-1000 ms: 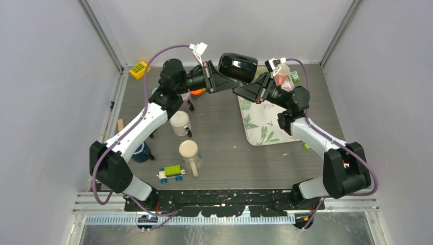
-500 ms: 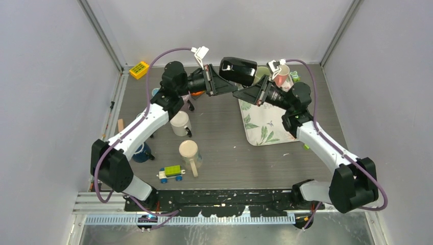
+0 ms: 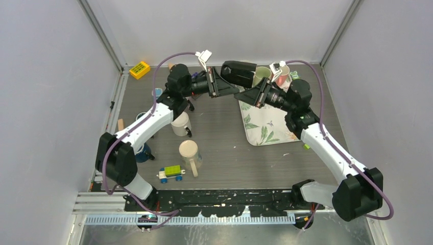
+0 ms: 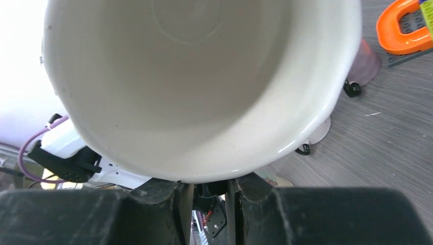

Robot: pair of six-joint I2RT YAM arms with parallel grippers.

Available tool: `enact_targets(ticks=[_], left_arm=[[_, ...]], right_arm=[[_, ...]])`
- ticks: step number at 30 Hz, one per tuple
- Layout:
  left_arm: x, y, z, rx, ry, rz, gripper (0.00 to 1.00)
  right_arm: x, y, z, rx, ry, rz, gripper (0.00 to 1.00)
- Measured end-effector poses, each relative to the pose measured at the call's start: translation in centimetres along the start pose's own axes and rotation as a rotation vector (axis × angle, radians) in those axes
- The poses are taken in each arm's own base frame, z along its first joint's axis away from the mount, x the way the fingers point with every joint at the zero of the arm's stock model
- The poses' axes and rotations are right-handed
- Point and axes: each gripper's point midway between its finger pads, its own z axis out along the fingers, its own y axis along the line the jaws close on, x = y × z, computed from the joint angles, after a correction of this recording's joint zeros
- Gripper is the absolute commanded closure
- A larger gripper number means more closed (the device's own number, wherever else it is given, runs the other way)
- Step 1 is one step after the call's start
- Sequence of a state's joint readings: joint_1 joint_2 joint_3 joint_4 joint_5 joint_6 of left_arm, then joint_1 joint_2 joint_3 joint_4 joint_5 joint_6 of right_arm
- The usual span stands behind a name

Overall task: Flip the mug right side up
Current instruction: Turn over the cup at the center of the board.

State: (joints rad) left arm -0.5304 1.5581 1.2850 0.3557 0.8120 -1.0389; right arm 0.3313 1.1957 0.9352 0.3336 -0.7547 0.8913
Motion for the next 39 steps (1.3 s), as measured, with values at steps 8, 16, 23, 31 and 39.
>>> enact_targets(ticks=[8,16,23,31,39], left_arm=[[-0.3,2.3,0.6,-0.058,-0.038,-0.026,0.38],[0.1,5.3,1.0,-0.148,-0.043,-0.027,0.26],[0.6,7.8,0.6,-0.247,-0.046,0.002,0.25],[2.0,10.6,-0.4,-0.368,-0.005,0.010,0.24],[4.1,11.5,-3.0,-0.492,0.064,0.017,0.23]], right_arm=[[-0.1,-2.7,-0.1,0.182,-0.009,0.003,0.99],[0.8,-7.2,-1.6,0.440,0.015,0.000,0.99],[3.0,-12.5,-4.2,0.706,0.098,0.007,0.99],[3.1,-15.7,-5.9,0.888,0.159,-0.035,0.99],[2.9,-19.3,-7.7,1.059,0.199,-0.072,0.99]])
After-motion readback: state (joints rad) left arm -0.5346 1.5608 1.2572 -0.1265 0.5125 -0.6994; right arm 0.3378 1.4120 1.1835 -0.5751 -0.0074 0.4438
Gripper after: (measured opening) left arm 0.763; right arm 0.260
